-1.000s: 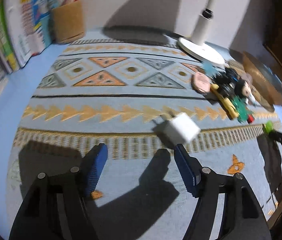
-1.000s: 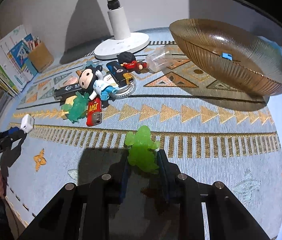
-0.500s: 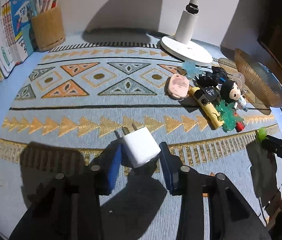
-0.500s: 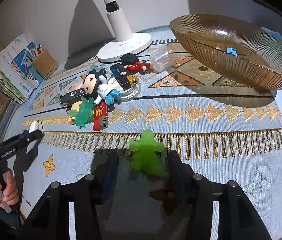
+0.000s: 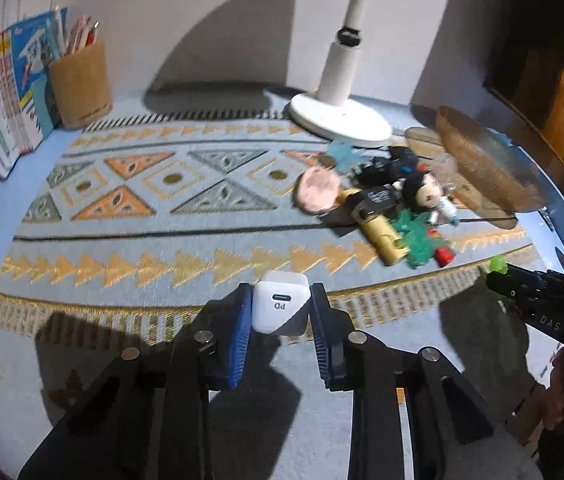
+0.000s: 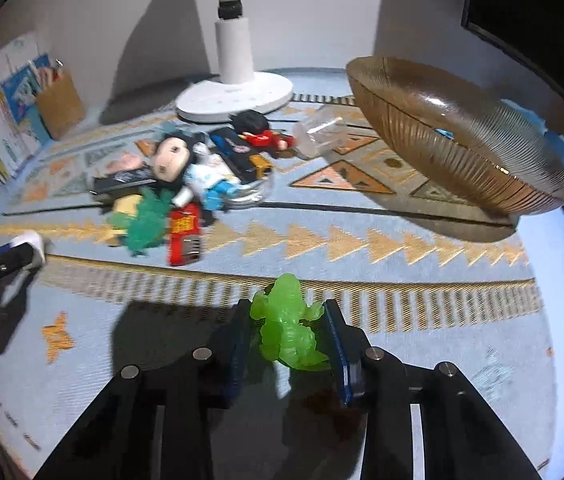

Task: Organize rigid objects
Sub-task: 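Carry both items over the amber bowl and open both tools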

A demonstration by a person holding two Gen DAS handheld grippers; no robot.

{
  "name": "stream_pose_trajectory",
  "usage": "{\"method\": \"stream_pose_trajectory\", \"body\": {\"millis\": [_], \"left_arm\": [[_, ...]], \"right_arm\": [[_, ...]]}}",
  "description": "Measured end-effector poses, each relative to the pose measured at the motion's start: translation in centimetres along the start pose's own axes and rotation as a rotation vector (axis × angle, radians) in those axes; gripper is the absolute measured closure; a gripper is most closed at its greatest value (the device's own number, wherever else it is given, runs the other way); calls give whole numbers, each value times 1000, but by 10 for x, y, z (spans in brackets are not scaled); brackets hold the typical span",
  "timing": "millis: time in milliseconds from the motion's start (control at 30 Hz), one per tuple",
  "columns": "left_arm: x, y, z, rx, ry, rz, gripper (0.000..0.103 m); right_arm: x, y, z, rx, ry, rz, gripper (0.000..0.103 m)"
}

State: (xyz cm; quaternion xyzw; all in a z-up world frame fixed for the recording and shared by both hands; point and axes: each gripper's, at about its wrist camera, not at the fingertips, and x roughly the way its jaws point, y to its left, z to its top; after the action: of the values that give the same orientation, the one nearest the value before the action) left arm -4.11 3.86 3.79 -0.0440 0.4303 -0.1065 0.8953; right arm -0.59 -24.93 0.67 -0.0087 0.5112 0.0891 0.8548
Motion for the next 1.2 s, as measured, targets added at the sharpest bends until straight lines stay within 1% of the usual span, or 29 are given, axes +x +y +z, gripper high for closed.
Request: {"method": "stream_pose_trajectory", "body": {"millis": [100, 167, 300, 367, 467, 567, 667, 733, 800, 833, 867, 933, 1000, 1033, 1100, 1200], "left_arm": [[-8, -10, 5, 28, -31, -11, 79], [-9, -13, 8, 34, -34, -18, 79], [-3, -10, 3, 35, -10, 8, 79], [-1, -7, -1, 21, 1, 5, 79], [-7, -8, 1, 20, -16, -10, 79], [-18, -21, 13, 52, -50, -25, 79], [-31, -47, 37, 115, -104, -62, 79], [-37, -75, 57, 194, -137, -105, 79], [-42, -113, 82, 281, -190, -137, 79], [-43, -127, 92, 305, -206, -160, 79], [-43, -146, 106, 329, -220, -201, 79], [-34, -180, 129, 364, -230, -258, 79], [-16, -213, 146, 402, -231, -271, 79], [-3, -227, 153, 404, -215, -274, 79], [35, -251, 168, 372, -132, -329, 79], [80, -274, 173, 353, -76, -331, 79]], "right_arm": [[-12, -5, 0, 17, -22, 18, 69], [-20, -10, 2, 31, -36, 25, 68], [-29, -25, 4, 67, -51, 24, 68], [-29, -32, 1, 86, -45, 24, 68], [-25, -42, -2, 116, -32, 36, 68], [-30, -52, -3, 150, -40, 61, 68], [-49, -63, 7, 170, -97, 45, 68], [-69, -76, 20, 176, -155, 15, 68], [-87, -92, 36, 190, -206, -28, 68], [-95, -101, 44, 199, -229, -49, 68], [-101, -108, 51, 208, -247, -64, 68], [-110, -129, 67, 234, -283, -103, 68], [-107, -152, 86, 264, -279, -118, 68], [-100, -165, 94, 286, -266, -116, 68], [-85, -181, 107, 305, -231, -114, 68], [-52, -201, 120, 317, -153, -166, 68]]}}
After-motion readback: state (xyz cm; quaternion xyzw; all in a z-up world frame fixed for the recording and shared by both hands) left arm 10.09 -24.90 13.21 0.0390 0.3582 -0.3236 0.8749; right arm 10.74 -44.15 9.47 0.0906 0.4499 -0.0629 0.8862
